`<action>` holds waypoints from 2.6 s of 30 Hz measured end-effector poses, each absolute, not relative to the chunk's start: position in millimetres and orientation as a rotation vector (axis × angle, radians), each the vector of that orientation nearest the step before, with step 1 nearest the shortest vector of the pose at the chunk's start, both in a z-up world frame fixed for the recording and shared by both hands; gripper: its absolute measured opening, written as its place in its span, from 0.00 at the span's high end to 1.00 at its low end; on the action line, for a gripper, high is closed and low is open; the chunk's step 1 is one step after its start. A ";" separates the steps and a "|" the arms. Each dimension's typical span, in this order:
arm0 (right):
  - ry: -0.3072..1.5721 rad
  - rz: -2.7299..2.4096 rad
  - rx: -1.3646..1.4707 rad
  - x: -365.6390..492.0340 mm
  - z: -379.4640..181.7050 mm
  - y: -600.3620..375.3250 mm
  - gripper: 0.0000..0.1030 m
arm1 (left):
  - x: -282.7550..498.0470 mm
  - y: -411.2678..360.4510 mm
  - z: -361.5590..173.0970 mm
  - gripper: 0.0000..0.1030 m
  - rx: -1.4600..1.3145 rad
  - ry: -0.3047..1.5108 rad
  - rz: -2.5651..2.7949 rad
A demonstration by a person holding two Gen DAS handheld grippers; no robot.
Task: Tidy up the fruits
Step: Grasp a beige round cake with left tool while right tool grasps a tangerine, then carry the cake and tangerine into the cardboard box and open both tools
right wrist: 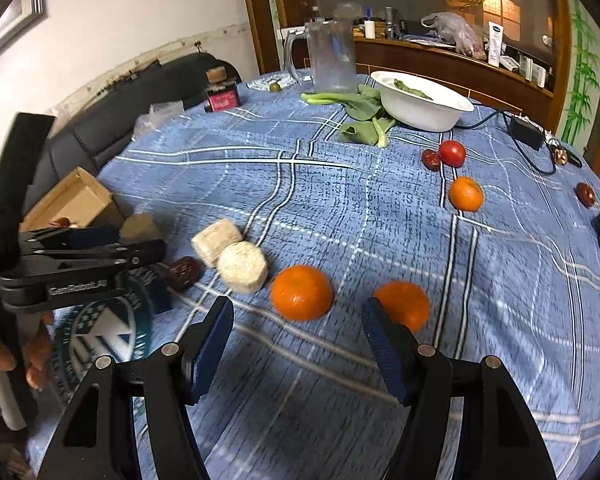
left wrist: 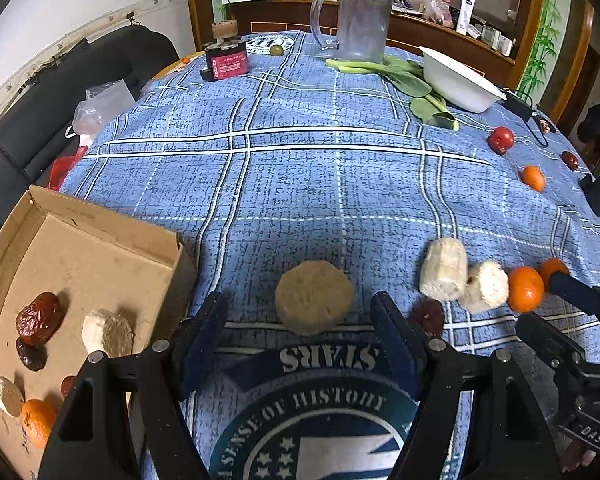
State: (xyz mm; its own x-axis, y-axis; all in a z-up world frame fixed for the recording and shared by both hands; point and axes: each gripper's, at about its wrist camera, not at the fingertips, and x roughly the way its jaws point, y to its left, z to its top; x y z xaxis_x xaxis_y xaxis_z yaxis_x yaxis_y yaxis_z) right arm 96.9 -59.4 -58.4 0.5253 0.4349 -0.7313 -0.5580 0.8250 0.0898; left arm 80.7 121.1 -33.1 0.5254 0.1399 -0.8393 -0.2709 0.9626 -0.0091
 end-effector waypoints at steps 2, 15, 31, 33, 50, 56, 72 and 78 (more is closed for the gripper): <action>0.836 0.601 -0.169 102.8 -62.5 -55.3 0.35 | 83.9 119.2 -34.2 0.29 -0.125 0.985 0.253; 0.799 0.612 -0.161 83.3 -50.7 -60.0 0.65 | 66.4 120.6 -27.0 0.67 -0.145 0.962 0.181; 0.765 0.587 -0.053 14.9 -39.6 -72.0 0.65 | -0.9 96.1 10.1 0.67 -0.082 0.873 0.109; 0.768 0.585 -0.051 10.2 -39.7 -70.7 0.65 | -6.4 94.0 14.0 0.67 -0.070 0.860 0.113; 0.727 0.631 -0.069 -21.2 -20.1 -40.1 0.65 | -40.1 106.5 33.6 0.67 -0.044 0.798 0.148; 0.710 0.665 -0.095 -28.5 -13.4 -21.4 0.65 | -46.9 117.8 36.0 0.67 -0.043 0.792 0.171; 0.693 0.765 -0.152 -35.3 -4.2 30.8 0.65 | -69.2 175.4 45.0 0.67 -0.113 0.794 0.219; 0.691 0.808 -0.181 -37.3 -3.4 55.5 0.65 | -78.7 204.0 45.4 0.67 -0.121 0.800 0.270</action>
State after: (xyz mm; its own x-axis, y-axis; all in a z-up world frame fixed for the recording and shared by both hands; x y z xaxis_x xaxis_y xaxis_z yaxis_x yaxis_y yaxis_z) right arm -37.3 55.5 -3.4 0.4876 0.6038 -0.6306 -0.7171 0.6890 0.1052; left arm -78.7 204.0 45.4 0.6650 0.1927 -0.7216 -0.2837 0.9589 -0.0054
